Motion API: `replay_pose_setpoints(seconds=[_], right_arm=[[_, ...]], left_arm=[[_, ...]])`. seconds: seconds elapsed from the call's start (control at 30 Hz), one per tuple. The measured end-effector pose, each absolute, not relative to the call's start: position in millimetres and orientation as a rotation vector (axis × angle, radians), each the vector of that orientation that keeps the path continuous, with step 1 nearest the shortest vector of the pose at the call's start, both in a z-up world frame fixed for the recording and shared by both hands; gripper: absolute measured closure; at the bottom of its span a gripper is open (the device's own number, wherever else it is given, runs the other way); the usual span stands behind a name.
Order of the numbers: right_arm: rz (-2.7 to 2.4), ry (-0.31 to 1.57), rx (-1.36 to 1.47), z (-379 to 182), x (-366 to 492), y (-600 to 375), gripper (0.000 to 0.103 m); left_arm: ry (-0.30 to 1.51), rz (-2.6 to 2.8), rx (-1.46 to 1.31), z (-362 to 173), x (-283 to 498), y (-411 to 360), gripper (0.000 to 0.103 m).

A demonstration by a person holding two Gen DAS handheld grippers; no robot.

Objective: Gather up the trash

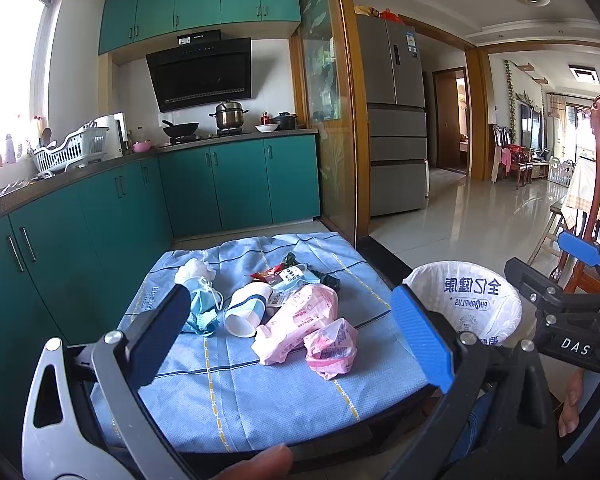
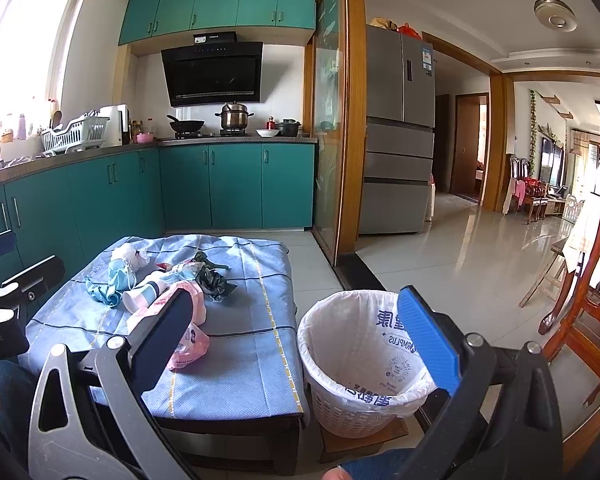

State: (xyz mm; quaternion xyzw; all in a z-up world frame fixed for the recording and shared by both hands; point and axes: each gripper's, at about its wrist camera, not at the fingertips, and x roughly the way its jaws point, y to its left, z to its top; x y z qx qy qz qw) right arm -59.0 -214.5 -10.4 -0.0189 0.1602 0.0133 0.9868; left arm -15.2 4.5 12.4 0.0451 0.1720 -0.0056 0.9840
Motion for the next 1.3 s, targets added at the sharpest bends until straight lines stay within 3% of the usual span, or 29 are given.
replay_pose_setpoints(seconds=[1.3], right_arm=[[0.027,0.325,-0.038,-13.1,-61.3,-214.1,0.003]], left_arm=[[0.354,-0.016,0.099,11.4,-18.2,-0.8,0.003]])
